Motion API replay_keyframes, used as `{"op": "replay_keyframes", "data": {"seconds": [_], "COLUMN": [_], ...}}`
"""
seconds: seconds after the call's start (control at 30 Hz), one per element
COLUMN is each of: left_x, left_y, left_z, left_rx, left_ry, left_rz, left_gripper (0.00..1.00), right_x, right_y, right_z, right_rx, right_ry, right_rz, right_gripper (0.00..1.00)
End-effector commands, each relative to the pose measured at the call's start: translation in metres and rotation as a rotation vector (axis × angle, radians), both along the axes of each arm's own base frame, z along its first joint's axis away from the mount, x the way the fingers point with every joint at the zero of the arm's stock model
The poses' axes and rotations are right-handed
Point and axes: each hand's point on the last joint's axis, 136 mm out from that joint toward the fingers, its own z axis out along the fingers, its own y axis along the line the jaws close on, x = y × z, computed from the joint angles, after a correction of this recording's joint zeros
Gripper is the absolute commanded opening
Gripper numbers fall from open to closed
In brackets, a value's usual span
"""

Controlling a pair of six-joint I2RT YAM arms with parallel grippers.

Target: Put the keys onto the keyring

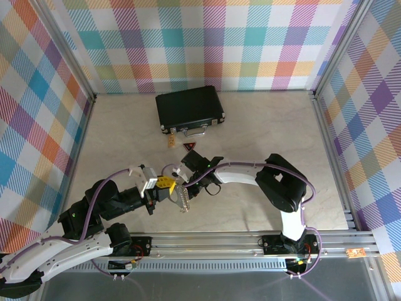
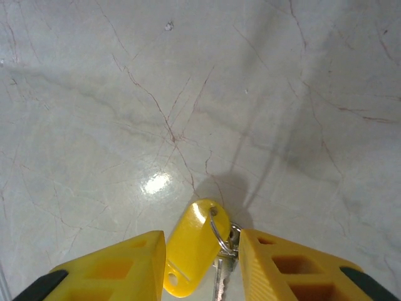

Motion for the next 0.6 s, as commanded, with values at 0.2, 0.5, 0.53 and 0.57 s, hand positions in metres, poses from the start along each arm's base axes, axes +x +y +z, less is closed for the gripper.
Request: {"op": "replay_keyframes", "data": {"seconds": [0.2,0.5,0.53,0.57], "left_x": [-0.003,-0.004,-0.004,-0.004], "left_y": [-0.004,-0.007,-0.008,-0.008], "left_z": [0.011,0.010,0.010,0.009], "left_rx": [-0.042,-0.036,-0.034,-0.033], "left_ry": [-0.018,-0.017,-0.015,-0.014], "left_rz": [-0.025,-0.036,-0.040,-0.040], "left_gripper": [0.00,0.00,0.00,0.00], "right_x": [0.001,-0.009,-0.009,-0.009], "right_y": [0.003,0.003,0.003,0.002], "right_z": [0.009,0.006,0.005,0.004], "right_rx": [0.082,0.094,0.090,0.087], "right_ry": [-0.005,0.029,0.029,0.028], "right_rz": [0.087,0.168,0.168,0.172], "right_gripper": [0.35,0.32,0.32,0.31]}}
